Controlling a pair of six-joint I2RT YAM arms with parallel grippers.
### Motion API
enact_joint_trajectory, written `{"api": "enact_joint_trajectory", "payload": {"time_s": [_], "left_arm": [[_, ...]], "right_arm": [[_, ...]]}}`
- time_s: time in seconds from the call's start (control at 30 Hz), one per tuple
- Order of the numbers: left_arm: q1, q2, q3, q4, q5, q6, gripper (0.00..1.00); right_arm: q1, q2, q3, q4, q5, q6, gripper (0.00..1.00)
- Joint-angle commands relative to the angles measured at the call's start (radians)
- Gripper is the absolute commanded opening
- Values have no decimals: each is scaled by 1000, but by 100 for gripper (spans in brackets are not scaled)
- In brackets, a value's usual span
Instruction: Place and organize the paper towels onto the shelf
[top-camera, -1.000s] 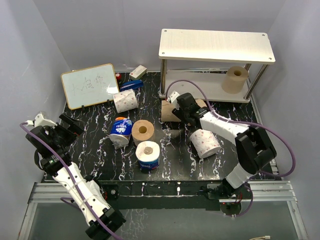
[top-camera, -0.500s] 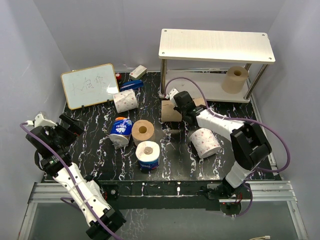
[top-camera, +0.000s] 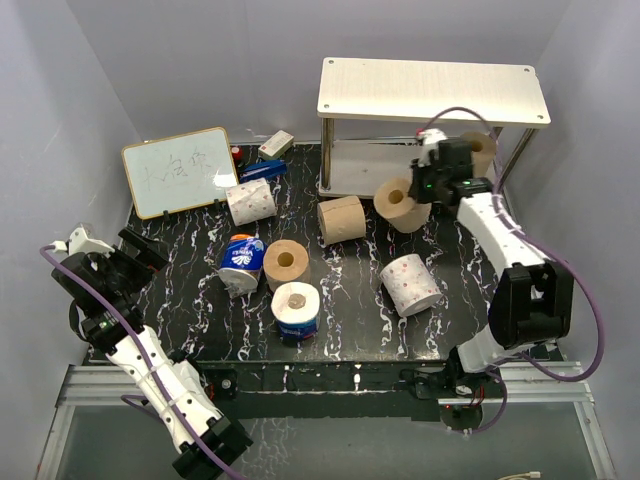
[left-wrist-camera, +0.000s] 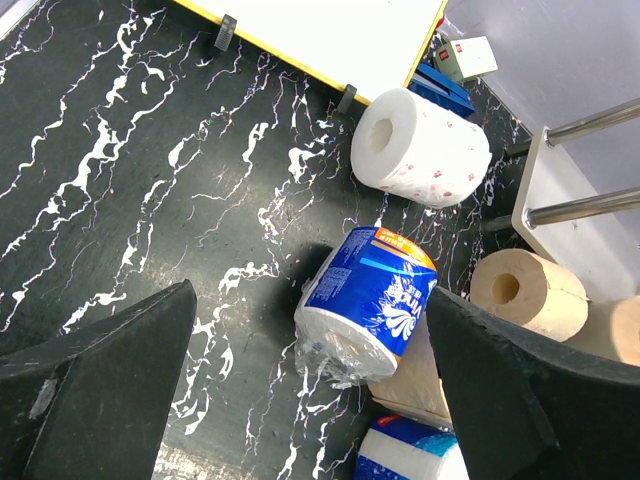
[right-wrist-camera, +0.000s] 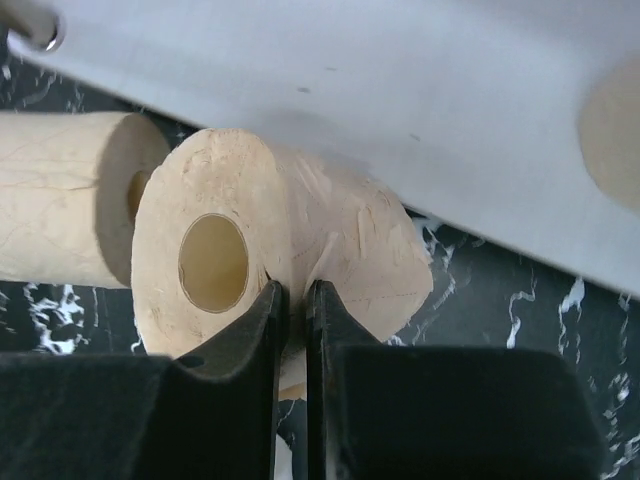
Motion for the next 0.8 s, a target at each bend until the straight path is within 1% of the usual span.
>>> {"api": "enact_joint_trajectory", "payload": {"time_s": [0.0, 0.2, 0.33, 0.4, 0.47, 0.53, 0.6, 0.77], "left_arm": [[9, -3, -4, 4, 13, 0, 98], [9, -6, -4, 5, 14, 0, 98], [10, -11, -5, 5, 11, 0, 98], [9, -11, -4, 5, 10, 0, 98], [9, -9, -4, 6, 11, 0, 98], [9, -10, -4, 6, 11, 0, 98], [9, -10, -5, 5, 12, 0, 98], [9, -4, -4, 6, 14, 1, 98]], "right_arm": [[-220, -65, -29, 101, -390, 262, 0], [-379, -104, -151, 312, -589, 527, 0], [-444, -72, -184, 452, -729, 714, 0], [-471, -50, -188, 493, -772, 789, 0], [-502, -52, -226, 575, -779, 886, 0], [-532, -73, -271, 667, -750, 962, 0], [-552, -94, -297, 725, -706, 1023, 0], [-557, -116, -307, 789, -580, 1080, 0]]}}
